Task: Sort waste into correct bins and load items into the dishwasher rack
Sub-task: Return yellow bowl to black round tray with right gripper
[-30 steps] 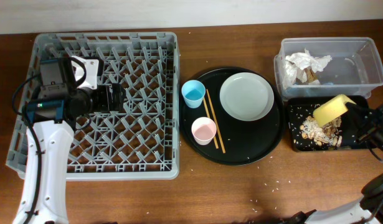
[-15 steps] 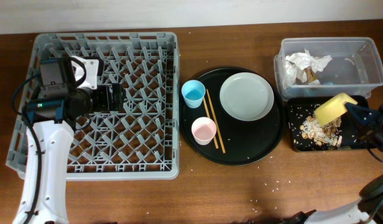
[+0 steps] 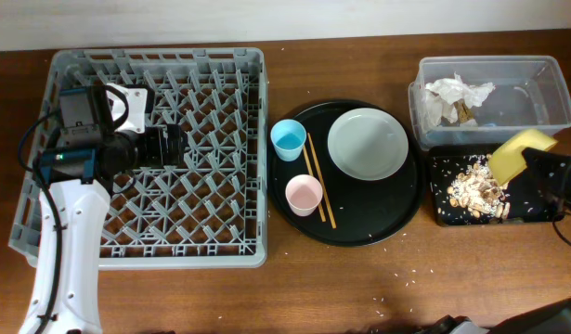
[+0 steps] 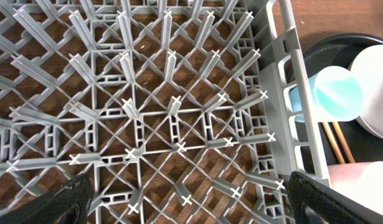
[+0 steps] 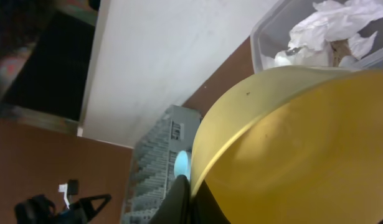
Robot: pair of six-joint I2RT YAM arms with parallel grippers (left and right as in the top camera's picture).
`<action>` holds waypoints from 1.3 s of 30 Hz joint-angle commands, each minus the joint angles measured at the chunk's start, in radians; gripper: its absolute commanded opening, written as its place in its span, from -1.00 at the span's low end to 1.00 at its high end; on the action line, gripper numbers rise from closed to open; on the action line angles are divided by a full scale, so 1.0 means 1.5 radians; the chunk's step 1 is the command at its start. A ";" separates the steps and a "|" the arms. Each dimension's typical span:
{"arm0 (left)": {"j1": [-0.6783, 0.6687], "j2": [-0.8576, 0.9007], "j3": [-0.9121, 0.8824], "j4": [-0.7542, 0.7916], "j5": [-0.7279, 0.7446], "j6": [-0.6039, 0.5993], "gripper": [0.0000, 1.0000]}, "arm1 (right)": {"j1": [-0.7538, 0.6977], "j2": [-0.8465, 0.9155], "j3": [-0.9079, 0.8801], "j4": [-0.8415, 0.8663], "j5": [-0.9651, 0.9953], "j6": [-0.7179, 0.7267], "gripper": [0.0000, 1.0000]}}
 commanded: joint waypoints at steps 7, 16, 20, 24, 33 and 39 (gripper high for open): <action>0.003 0.004 0.008 -0.001 0.008 -0.001 0.99 | 0.186 -0.012 0.050 -0.030 0.157 0.020 -0.92; 0.003 0.004 0.008 -0.001 0.007 -0.001 0.99 | 0.386 -0.013 0.165 -0.195 0.494 0.033 -0.92; 0.003 0.004 0.008 -0.001 0.007 -0.001 0.99 | 0.515 -0.012 0.164 -0.192 0.726 0.134 -0.92; 0.003 0.004 0.008 -0.001 0.007 -0.001 0.99 | 0.639 0.003 0.162 -0.193 0.803 0.162 -0.92; 0.003 0.004 0.008 -0.001 0.007 -0.001 0.99 | 0.820 0.161 0.151 -0.167 0.856 0.190 -0.92; 0.003 0.004 0.008 0.003 0.008 -0.001 0.99 | 0.882 0.271 0.151 -0.147 0.853 0.195 -0.91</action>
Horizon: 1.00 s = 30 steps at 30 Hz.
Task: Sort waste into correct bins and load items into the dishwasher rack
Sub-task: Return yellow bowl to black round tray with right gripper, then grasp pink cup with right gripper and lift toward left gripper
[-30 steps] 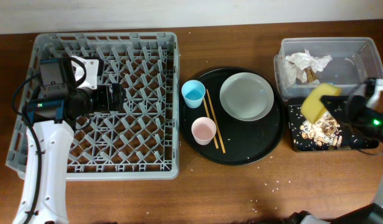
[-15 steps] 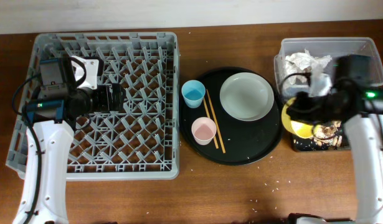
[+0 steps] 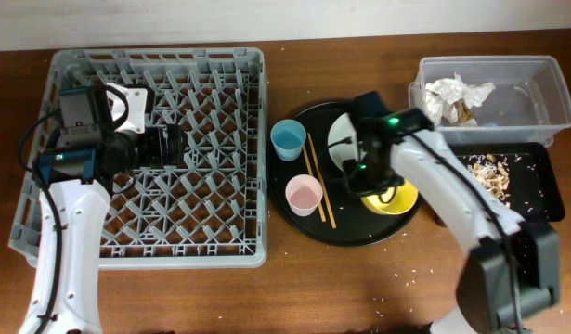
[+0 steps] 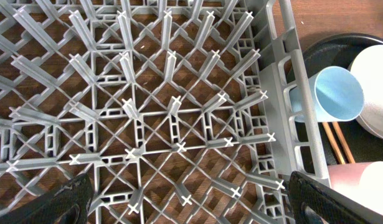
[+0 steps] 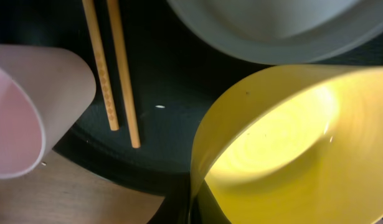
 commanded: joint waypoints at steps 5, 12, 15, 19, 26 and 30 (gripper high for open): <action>0.003 0.004 0.008 0.004 0.008 -0.001 0.99 | 0.031 0.079 -0.001 0.004 -0.019 0.010 -0.79; 0.003 0.004 0.008 0.004 0.008 -0.001 0.99 | 0.025 0.077 0.012 0.004 -0.077 0.010 0.03; 0.003 0.004 0.008 0.005 0.008 -0.002 0.99 | 0.016 0.077 0.078 0.001 -0.182 0.010 0.04; -0.002 0.004 0.008 0.002 0.016 -0.035 0.98 | 0.030 0.077 0.103 0.022 -0.220 0.024 0.04; -0.021 0.005 0.008 0.001 0.015 -0.040 0.89 | 0.069 0.079 0.072 0.058 -0.127 0.099 0.03; -0.035 0.008 0.008 0.002 0.015 -0.051 0.78 | 0.073 0.079 0.031 0.086 -0.100 0.140 -0.16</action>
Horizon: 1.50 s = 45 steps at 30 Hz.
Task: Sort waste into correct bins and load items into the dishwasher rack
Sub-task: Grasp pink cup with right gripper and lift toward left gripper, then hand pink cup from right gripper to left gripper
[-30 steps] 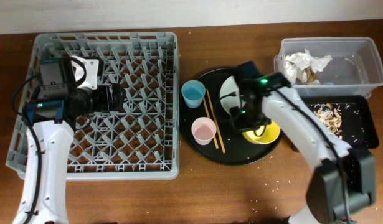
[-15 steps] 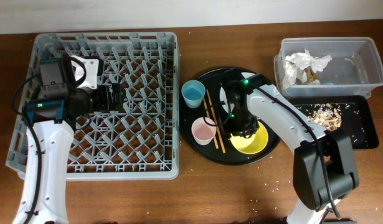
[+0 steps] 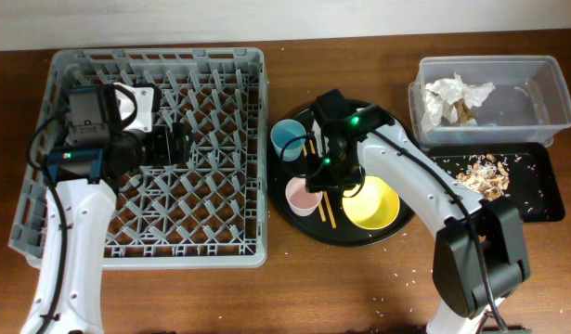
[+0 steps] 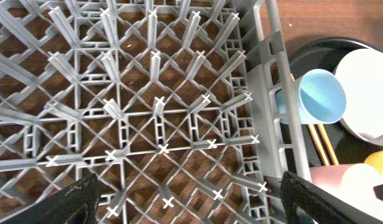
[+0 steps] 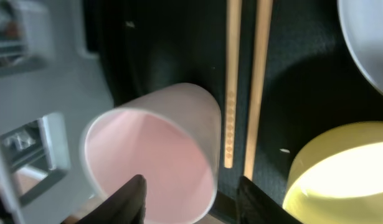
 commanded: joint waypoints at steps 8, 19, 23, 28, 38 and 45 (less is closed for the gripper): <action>-0.014 0.052 0.008 -0.031 0.010 -0.192 0.78 | 0.005 0.000 -0.052 0.045 0.063 0.057 -0.92; -0.014 0.068 0.008 -0.043 0.132 -0.230 0.79 | -0.019 -0.023 -0.041 0.044 -0.046 0.029 -0.92; -0.013 0.071 0.007 -0.027 0.277 -0.229 0.96 | -0.106 -0.113 -0.034 0.060 -0.187 -0.006 -0.92; -0.014 0.095 0.006 0.051 0.489 -0.230 0.99 | -0.217 -0.153 -0.035 0.165 -0.460 -0.040 -0.92; -0.014 0.155 0.006 0.158 0.744 -0.237 0.99 | -0.144 -0.109 -0.035 0.417 -0.536 0.099 -0.92; -0.014 0.155 0.006 0.178 0.808 -0.236 0.96 | -0.080 -0.055 -0.035 0.523 -0.523 0.153 -0.92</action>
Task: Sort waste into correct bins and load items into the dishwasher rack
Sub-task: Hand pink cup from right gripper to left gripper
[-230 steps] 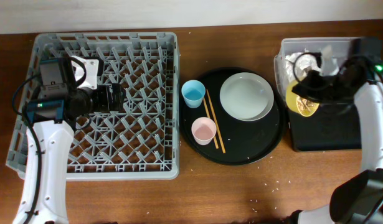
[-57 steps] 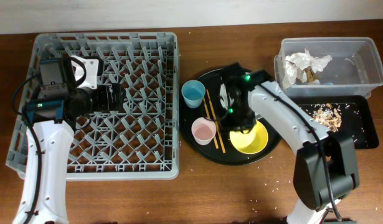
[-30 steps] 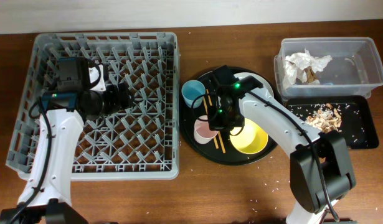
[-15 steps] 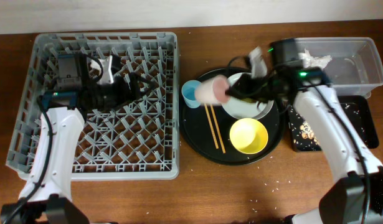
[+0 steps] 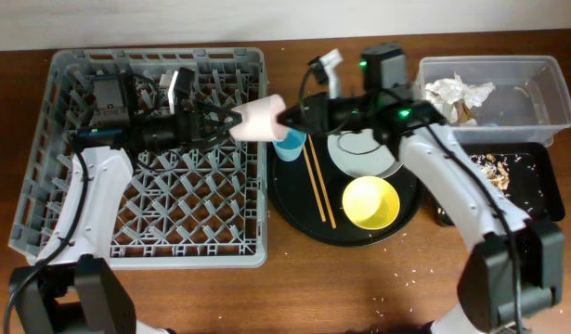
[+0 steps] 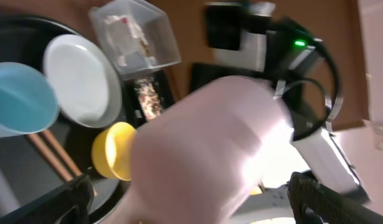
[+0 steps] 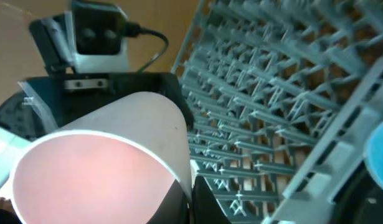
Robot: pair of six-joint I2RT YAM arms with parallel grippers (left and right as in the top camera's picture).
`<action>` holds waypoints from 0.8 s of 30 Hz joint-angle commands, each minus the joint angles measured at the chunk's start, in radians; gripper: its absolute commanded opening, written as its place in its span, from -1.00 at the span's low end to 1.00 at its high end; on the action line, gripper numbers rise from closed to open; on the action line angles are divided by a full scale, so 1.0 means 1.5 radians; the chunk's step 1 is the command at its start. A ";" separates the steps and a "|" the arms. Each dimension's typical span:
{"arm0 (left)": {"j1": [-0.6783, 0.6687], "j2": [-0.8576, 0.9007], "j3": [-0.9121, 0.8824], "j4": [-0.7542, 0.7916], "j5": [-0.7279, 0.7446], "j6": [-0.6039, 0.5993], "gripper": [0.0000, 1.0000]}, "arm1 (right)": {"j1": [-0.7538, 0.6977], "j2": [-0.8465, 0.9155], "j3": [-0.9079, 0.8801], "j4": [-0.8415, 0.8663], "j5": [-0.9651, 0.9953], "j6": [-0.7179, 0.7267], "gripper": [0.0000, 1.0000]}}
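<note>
A pink cup [image 5: 257, 121] hangs on its side above the right edge of the grey dish rack [image 5: 155, 158]. My right gripper [image 5: 287, 116] is shut on its rim, and the right wrist view shows the fingers pinching the cup's wall [image 7: 104, 155]. My left gripper [image 5: 225, 125] faces it from the rack side. It is open, and the cup's base [image 6: 203, 149] fills the space between its fingers [image 6: 73, 199]. On the black tray [image 5: 294, 209] are a blue cup [image 5: 290, 147], chopsticks [image 5: 315, 181], a white plate [image 5: 364, 148] and a yellow bowl [image 5: 370, 202].
A clear bin [image 5: 494, 83] with crumpled paper stands at the back right. A black bin [image 5: 508, 176] with food scraps is in front of it. The rack's upright tines lie below both grippers.
The pink cup has left the tray and now hangs at the rack's right edge in my shut right gripper. My left gripper has turned toward it, with the cup's base now between its open fingers.
My right gripper first held the yellow bowl tilted over the black bin. It then held the bowl on the tray. After that the bowl stood free and the gripper was open around the pink cup. Now it holds the cup up to my left gripper.
</note>
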 commanded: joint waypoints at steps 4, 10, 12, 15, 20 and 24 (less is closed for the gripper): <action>-0.003 0.005 0.006 0.010 0.075 0.001 0.86 | 0.047 0.036 0.004 0.127 -0.008 0.083 -0.92; -0.013 0.005 0.006 0.011 0.079 0.001 0.83 | 0.065 0.072 0.004 0.161 -0.024 0.100 -0.92; -0.013 0.005 0.006 0.011 0.079 0.001 0.82 | 0.070 0.077 0.004 0.162 -0.024 0.101 -0.92; -0.013 0.005 0.006 0.011 0.079 0.001 0.48 | 0.074 0.079 0.004 0.166 -0.033 0.101 -0.92; -0.012 0.005 0.006 0.015 0.079 0.001 0.51 | 0.075 0.079 0.004 0.166 -0.083 0.100 -0.92; -0.012 0.005 0.006 0.016 0.079 0.001 0.83 | 0.075 0.079 0.004 0.166 -0.110 0.100 -0.92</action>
